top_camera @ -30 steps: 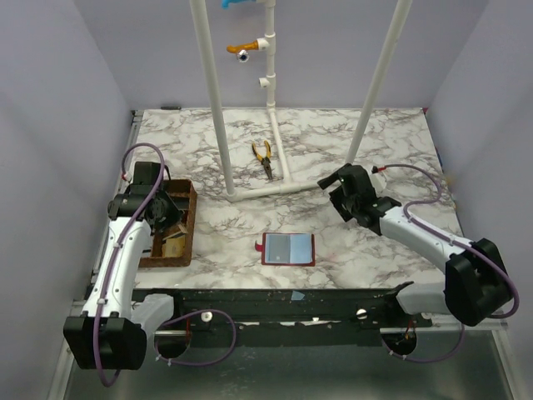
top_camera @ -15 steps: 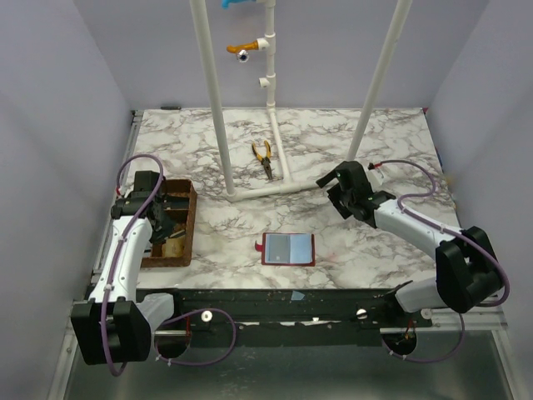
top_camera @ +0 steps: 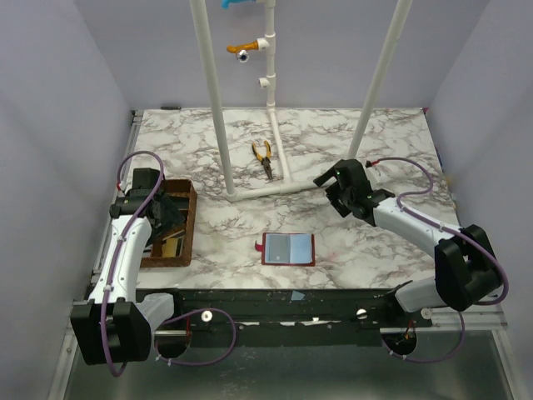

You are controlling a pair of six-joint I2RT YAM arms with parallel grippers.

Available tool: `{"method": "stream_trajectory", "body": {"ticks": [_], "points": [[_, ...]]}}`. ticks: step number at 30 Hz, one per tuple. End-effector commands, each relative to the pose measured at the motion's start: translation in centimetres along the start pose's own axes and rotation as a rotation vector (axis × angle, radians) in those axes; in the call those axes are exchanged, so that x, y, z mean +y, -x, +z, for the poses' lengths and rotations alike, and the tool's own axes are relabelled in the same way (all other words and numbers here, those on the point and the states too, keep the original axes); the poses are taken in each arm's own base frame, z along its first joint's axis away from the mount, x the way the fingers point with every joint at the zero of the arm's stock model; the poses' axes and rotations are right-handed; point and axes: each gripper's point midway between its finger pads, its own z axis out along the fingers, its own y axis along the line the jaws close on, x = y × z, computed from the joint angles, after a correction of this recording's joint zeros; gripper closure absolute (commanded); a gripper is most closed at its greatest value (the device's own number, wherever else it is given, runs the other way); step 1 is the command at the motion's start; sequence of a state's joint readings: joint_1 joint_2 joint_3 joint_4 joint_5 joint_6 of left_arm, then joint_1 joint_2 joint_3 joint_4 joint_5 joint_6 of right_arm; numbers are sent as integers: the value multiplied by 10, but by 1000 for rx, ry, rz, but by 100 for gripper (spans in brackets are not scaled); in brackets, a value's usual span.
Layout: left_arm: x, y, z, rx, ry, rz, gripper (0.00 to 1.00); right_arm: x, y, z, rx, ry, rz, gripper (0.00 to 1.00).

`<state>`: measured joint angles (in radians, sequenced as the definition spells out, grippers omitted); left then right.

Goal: Take the credit cards out of the card holder
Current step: Place the credit card in the storage box.

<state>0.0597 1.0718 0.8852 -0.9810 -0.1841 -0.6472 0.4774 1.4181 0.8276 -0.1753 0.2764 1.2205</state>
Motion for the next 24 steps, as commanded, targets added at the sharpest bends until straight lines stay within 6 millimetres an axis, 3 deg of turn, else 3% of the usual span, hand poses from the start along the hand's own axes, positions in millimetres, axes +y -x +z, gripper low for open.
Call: {"method": "stream_trajectory", "body": {"ticks": [1,13,18,24], "points": [[-15,13,-9,-25,-73,-3,24,14,6,0,-5,28,-10,0],[-25,16,-23,-23,-134,8,23,20,3,-8,30,47,-59,0],[-35,17,-30,-20,-176,27,23,20,5,-13,40,27,-110,0],[-59,3,-38,5,-247,96,23,18,4,-19,70,0,-153,0]]}}
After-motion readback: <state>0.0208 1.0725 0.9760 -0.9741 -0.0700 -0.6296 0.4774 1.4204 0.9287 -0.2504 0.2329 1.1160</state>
